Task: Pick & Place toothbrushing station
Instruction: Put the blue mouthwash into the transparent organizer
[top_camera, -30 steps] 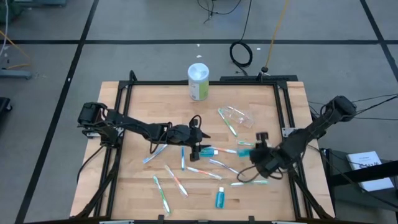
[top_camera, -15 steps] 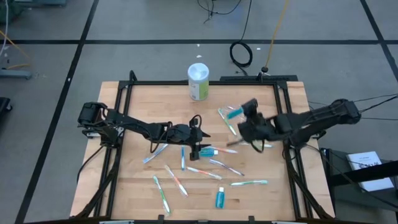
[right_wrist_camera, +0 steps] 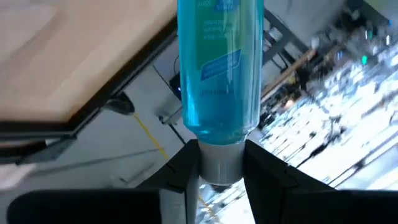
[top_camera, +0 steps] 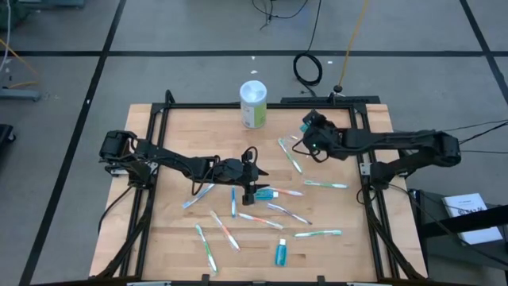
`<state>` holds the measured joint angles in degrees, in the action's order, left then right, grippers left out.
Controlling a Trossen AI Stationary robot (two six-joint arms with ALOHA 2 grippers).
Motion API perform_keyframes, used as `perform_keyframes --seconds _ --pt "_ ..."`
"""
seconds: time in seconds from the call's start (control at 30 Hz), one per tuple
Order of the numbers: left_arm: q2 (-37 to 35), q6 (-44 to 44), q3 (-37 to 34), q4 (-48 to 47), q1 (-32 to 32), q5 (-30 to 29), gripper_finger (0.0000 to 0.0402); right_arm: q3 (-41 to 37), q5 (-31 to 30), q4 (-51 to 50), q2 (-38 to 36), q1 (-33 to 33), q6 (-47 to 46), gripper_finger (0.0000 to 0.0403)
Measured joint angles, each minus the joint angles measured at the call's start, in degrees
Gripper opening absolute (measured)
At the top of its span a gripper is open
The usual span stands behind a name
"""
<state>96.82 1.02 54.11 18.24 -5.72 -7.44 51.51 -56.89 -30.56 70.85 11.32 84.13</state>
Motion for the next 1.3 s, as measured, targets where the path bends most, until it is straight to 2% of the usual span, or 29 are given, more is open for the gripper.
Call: perform_keyframes --seconds 0.1,0.37,0.5,0.67,1.03,1.3 --pt "0.0 0.0 0.0 0.0 0.0 0.0 0.0186 -4.5 3.1 4.8 0.0 0.6 5.4 0.0087" --pt "0.0 1.2 0.0 0.0 0.0 0.0 0.0186 -13.1 3.3 19.9 0.0 2.7 19.7 0.0087" --pt "0.0 1.7 0.0 0.0 0.0 -0.1 0.0186 -15.3 4.7 22.7 0.0 4.6 22.9 0.0087" --pt "0.0 1.7 0.0 0.0 0.0 -0.1 0.0186 -16.7 10.5 22.7 0.0 5.6 25.4 0.0103" --pt "0.0 2.1 0.0 0.0 0.0 -0.1 0.0186 -17.6 10.7 25.0 0.0 5.6 25.8 0.0115" --pt "0.0 2.1 0.0 0.0 0.0 -0.1 0.0186 -17.6 10.7 26.5 0.0 5.6 23.9 0.0144"
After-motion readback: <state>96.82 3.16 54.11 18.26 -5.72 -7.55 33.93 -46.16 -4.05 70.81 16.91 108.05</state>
